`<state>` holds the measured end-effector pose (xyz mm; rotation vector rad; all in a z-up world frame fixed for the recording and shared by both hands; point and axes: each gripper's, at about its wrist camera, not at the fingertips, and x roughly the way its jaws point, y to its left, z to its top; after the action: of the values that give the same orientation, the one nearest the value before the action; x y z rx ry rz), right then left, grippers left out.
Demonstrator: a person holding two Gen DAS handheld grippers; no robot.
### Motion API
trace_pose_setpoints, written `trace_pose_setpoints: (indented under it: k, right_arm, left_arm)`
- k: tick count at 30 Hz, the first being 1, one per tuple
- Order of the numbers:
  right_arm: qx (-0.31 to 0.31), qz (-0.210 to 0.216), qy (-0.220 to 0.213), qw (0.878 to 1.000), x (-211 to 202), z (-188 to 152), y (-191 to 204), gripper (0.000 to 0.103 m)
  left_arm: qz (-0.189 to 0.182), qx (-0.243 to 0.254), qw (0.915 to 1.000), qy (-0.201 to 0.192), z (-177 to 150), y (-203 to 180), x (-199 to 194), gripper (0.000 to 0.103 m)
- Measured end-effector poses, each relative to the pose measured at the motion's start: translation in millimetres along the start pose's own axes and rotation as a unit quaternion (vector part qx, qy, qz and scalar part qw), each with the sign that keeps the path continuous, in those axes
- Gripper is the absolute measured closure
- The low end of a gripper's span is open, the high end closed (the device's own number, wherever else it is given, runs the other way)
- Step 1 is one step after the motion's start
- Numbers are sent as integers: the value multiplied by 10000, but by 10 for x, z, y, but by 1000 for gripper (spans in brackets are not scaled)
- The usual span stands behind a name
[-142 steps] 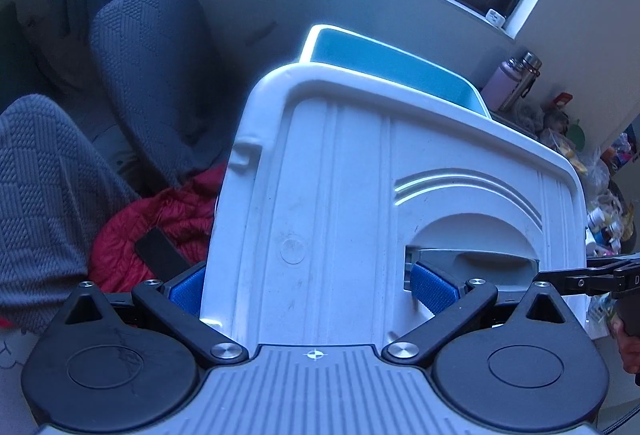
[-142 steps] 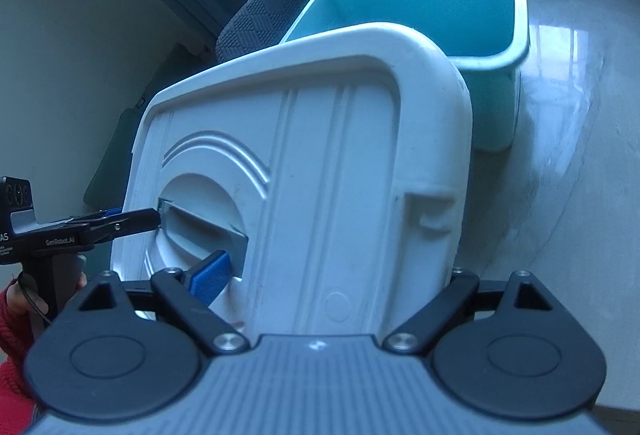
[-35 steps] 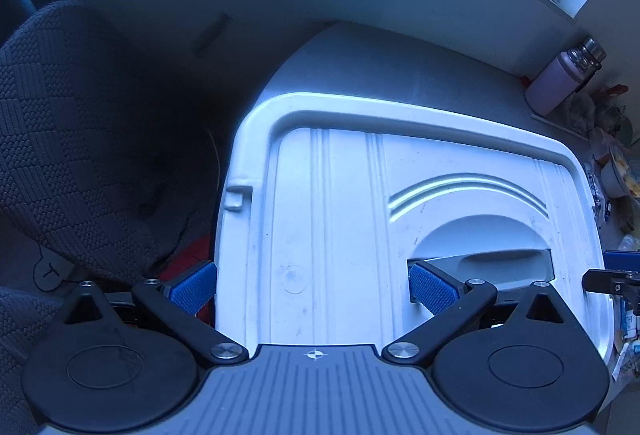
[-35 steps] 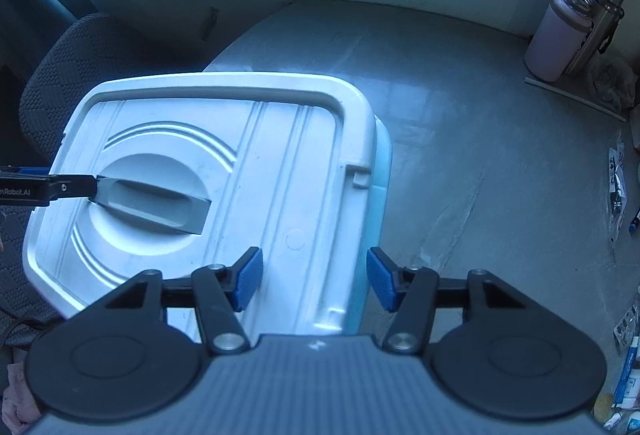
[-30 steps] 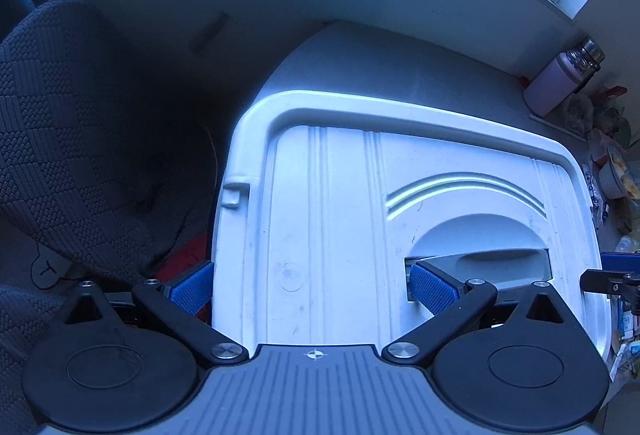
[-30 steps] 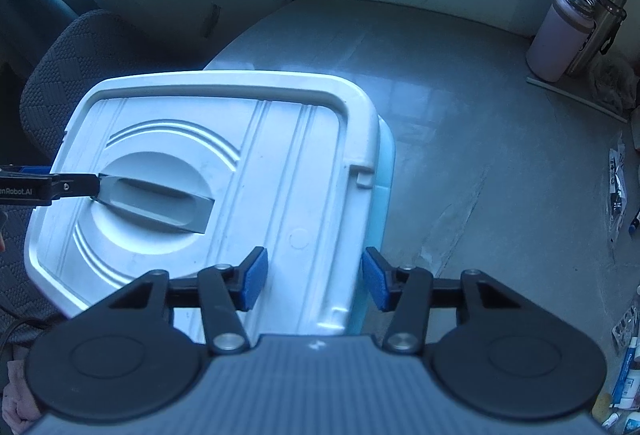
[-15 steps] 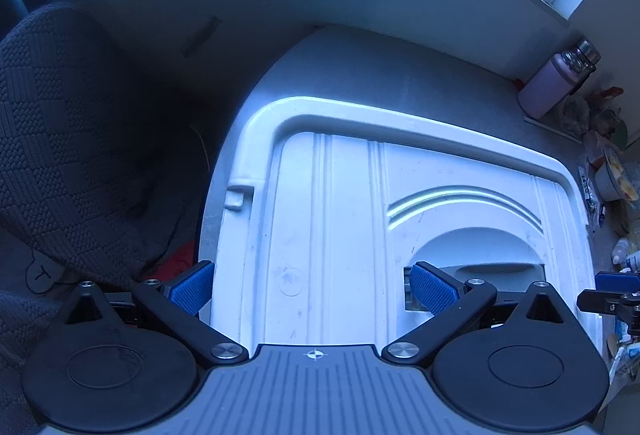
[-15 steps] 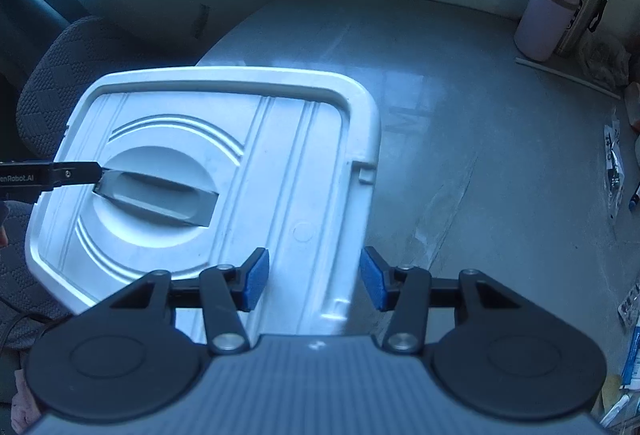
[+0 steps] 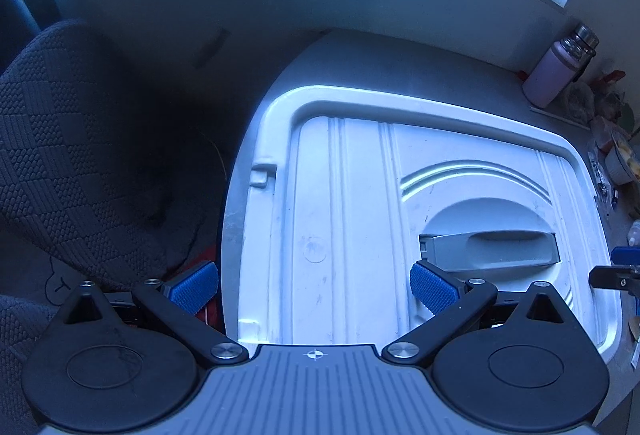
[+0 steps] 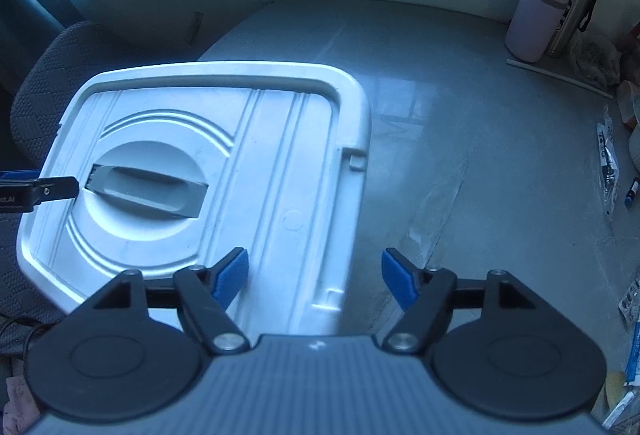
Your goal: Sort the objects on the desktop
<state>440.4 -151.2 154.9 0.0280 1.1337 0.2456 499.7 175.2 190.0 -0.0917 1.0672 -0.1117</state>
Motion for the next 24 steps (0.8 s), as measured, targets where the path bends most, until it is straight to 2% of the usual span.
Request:
trace_pose_setpoints:
  k: [5, 9, 15, 19, 24]
  right_arm:
    - [-79, 30, -289, 9995, -42, -69, -6, 27]
    - [-144, -24, -741, 9971, -129, -170, 40, 27]
    - [-110, -107, -1388, 9902, -349, -634, 202, 26]
    - [-89, -132, -1795, 9836, -494, -982, 301, 26]
    - [82, -227, -2167, 9759, -590, -1584, 455, 25]
  left_arm:
    - [248, 139, 9994, -186, -81, -99, -127, 0]
    - [486, 272, 9949, -835, -298, -219, -349, 0]
    - [647, 317, 9839, -1633, -699, -397, -654, 0]
    - [693, 389, 9721, -2206, -1058, -461, -873, 0]
    - [705, 367, 9643, -2527, -1680, -423, -1047, 0]
